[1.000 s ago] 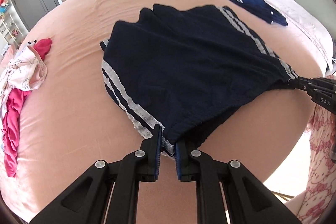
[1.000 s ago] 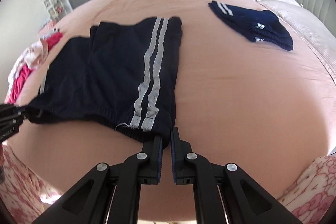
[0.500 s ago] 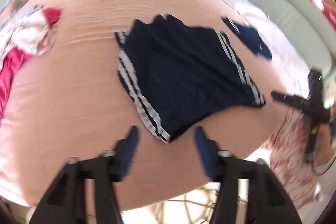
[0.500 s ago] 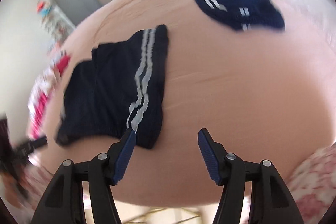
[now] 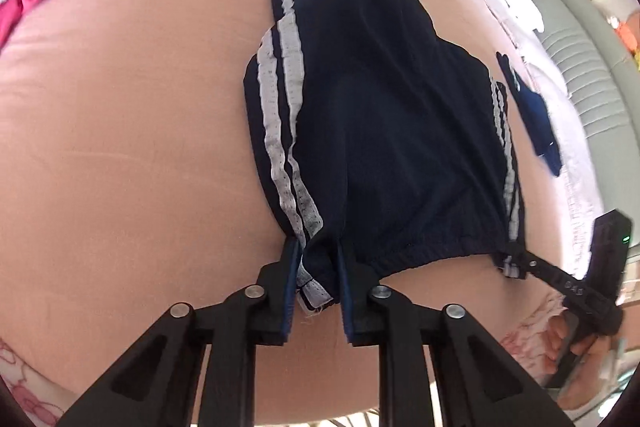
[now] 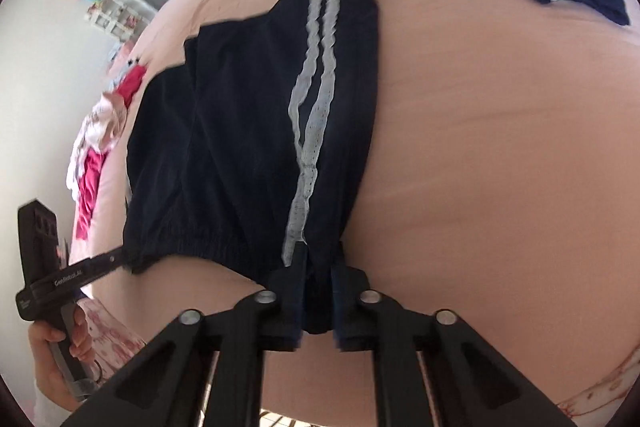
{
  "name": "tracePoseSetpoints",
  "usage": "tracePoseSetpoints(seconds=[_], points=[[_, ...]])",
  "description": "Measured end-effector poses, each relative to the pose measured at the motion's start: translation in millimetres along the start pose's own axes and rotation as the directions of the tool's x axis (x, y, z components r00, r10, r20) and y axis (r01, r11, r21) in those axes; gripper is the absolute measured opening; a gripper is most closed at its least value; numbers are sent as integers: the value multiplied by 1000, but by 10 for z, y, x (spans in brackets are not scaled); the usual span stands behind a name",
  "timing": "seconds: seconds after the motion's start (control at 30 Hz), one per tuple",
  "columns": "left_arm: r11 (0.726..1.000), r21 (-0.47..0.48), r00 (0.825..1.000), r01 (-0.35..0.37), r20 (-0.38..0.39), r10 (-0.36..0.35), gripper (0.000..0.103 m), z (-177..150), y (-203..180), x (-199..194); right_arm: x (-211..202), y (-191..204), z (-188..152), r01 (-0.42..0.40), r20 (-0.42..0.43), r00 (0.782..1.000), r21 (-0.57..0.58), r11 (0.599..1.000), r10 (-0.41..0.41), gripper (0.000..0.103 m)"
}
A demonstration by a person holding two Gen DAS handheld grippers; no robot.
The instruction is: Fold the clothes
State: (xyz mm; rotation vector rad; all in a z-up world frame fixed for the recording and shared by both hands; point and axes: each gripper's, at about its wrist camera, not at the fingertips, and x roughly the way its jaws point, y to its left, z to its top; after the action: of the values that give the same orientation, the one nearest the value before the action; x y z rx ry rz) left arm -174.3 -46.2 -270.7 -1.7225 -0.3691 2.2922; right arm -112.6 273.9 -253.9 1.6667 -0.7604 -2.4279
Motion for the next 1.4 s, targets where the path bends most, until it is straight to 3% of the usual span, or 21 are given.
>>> tracePoseSetpoints(seconds=[0.1,0.27,0.37,0.47,0.5,0.57,0.6,0.67,0.77,0.87,1.0,1.07,1.1,1.2,1.23,1.27,1.3,1.37,1.4], points=[[1000,29,1000,7,10,-7,11,-12,-41,-81,-37,86,-7,8,12,1000,-48,999,-7,6],[978,203,999,-40,17,37,11,-50,-168,-308,-280,113,-40,111,64,992,-118,987,-104,5],[951,309,998,-7,-56,25,12,-137,-265,-305,-354,13,-208,133,26,991,-109,985,-131,5],[940,342,988,20,-150,33,17,-232,-236,-159,-298,-43,-385,158,-17,987,-120,980,-161,6],[944,330,987,21,-157,33,22,-224,-196,-141,-300,-52,-404,150,-25,988,-121,981,-154,8],[961,268,990,72,-138,-36,25,-159,-90,-271,-376,-77,-352,118,-32,992,-102,988,-121,11],[967,237,990,96,-124,-68,33,-125,-36,-341,-443,-103,-307,101,-29,994,-89,991,-104,12],[978,187,995,96,-46,-89,44,-22,114,-573,-635,-169,-231,76,-3,997,-74,994,-76,20],[982,189,995,23,90,-41,45,194,308,-873,-925,-262,-69,60,59,997,-87,994,-55,34],[971,222,983,-92,176,52,45,629,300,-772,-910,-267,298,166,153,978,-140,976,-144,35],[987,158,991,-13,131,-8,45,1170,428,-333,-556,-225,825,277,211,949,-191,942,-236,35],[994,85,992,71,99,-80,45,1321,482,-82,-324,-327,1049,234,179,961,-132,963,-209,35],[996,52,994,72,83,-77,45,1365,473,35,-223,-405,1144,192,153,972,-85,978,-178,35],[995,94,995,22,97,-31,45,1403,394,161,-24,-525,1280,126,112,986,17,992,-127,35],[992,125,994,0,113,-15,42,1392,339,173,-8,-469,1265,136,116,984,-1,991,-135,35],[988,156,992,-20,128,0,33,1380,282,184,4,-407,1259,149,121,982,-28,988,-145,35],[983,183,990,-33,138,7,6,1363,201,186,10,-332,1269,170,128,979,-71,983,-160,25],[972,217,983,-94,174,57,5,1325,106,182,22,-183,1289,210,142,972,-155,965,-189,1],[964,232,978,-126,192,82,4,1307,62,179,32,-111,1283,246,156,964,-195,950,-218,1]])
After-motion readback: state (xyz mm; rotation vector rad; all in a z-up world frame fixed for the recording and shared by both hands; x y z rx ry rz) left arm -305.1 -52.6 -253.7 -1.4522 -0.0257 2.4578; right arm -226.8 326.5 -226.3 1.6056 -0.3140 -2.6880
